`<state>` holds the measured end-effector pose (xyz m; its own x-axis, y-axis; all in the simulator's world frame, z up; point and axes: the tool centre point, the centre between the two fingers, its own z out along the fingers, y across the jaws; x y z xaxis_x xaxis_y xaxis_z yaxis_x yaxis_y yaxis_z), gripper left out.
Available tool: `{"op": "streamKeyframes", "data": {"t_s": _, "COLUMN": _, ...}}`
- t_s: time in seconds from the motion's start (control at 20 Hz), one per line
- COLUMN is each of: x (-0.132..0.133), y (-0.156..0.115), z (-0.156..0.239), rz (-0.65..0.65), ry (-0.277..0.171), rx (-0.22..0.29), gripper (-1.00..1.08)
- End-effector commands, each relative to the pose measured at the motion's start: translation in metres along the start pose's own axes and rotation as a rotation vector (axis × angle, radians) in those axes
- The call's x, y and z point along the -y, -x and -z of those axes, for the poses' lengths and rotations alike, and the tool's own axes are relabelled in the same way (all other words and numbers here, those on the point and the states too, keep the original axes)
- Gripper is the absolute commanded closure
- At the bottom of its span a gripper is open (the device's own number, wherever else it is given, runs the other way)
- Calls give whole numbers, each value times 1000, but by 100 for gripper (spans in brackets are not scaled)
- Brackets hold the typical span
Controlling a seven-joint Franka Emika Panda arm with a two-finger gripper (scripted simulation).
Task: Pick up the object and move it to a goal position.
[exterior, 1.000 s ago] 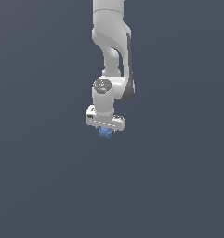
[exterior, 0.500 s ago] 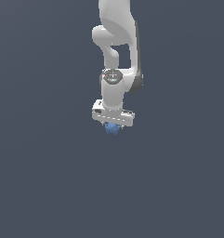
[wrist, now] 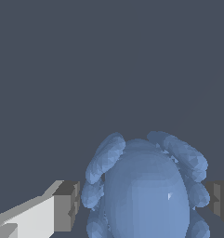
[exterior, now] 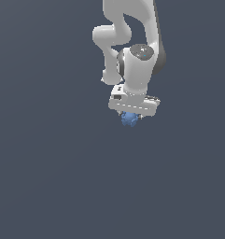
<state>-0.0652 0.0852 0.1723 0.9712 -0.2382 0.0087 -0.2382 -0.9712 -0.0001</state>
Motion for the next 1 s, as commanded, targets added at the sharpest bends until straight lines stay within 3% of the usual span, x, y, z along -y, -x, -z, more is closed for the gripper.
{"op": "streamKeyframes", "data": {"t_s": 0.0, "x": 21, "y": 5, "z": 23, "rz": -1, "ry": 1, "rx": 2, "gripper": 108}}
{"op": "streamKeyframes", "data": {"t_s": 0.45, "x": 81, "y": 15, "z": 84, "rz": -1, "ry": 1, "rx": 6, "gripper": 108}}
{"op": "streamKeyframes", "data": {"t_s": 0.95, "x": 104, "y": 17, "z": 107, "rz": -2, "ry": 0, "rx": 8, "gripper": 108}}
